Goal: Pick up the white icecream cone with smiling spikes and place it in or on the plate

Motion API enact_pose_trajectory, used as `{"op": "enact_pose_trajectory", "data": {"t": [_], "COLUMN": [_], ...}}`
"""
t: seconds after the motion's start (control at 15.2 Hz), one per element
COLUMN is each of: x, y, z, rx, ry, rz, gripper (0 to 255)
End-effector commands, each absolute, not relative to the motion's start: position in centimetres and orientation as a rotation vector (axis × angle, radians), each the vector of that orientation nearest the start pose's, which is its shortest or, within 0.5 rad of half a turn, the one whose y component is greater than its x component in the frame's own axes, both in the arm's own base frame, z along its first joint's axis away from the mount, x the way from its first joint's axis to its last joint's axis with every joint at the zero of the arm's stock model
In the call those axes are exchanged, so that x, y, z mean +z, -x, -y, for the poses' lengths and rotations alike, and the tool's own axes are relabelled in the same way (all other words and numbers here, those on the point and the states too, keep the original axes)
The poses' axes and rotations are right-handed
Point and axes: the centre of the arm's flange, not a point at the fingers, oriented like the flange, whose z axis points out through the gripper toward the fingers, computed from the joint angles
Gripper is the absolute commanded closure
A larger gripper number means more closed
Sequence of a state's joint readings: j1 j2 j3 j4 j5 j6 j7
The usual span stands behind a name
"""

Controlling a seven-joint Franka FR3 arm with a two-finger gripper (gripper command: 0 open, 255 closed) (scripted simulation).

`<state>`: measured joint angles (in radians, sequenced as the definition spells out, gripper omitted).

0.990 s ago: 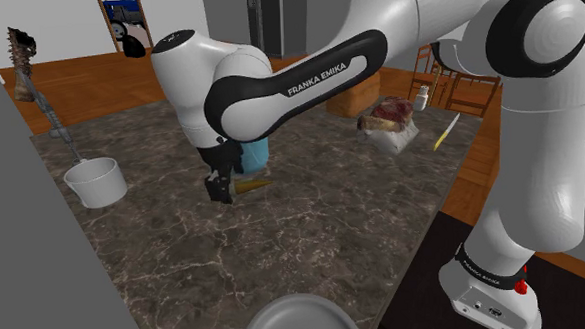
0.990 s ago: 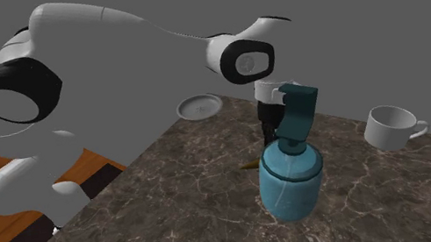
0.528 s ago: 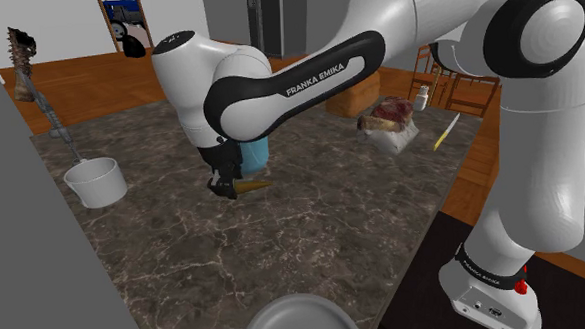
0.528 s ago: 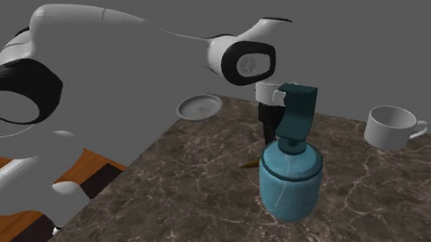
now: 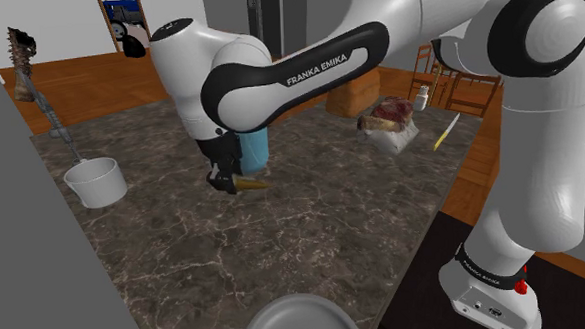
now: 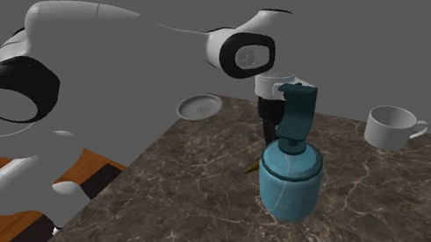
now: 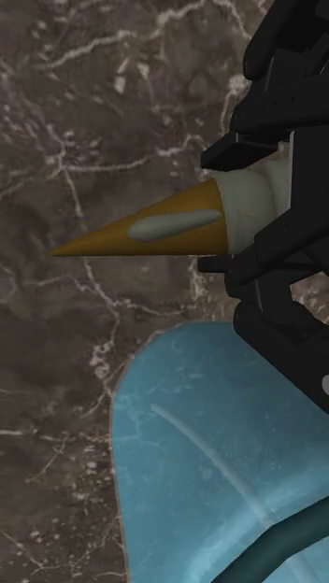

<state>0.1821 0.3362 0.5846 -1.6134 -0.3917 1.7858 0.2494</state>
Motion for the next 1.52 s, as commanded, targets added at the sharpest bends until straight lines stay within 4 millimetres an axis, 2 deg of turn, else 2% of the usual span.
{"op": "enact_pose_trajectory", "data": {"t": [0.0,0.86,1.45], "x": [46.0,52.8,53.1], "y": [-50.6,-50.6,-39.9], "z": [-38.9,-38.9,-44.0], "rx": [-0.009,-0.009,-0.009], "ry": [3.207,3.207,3.207], "rz": [1.002,1.002,1.002], "gripper": [255,255,255]}}
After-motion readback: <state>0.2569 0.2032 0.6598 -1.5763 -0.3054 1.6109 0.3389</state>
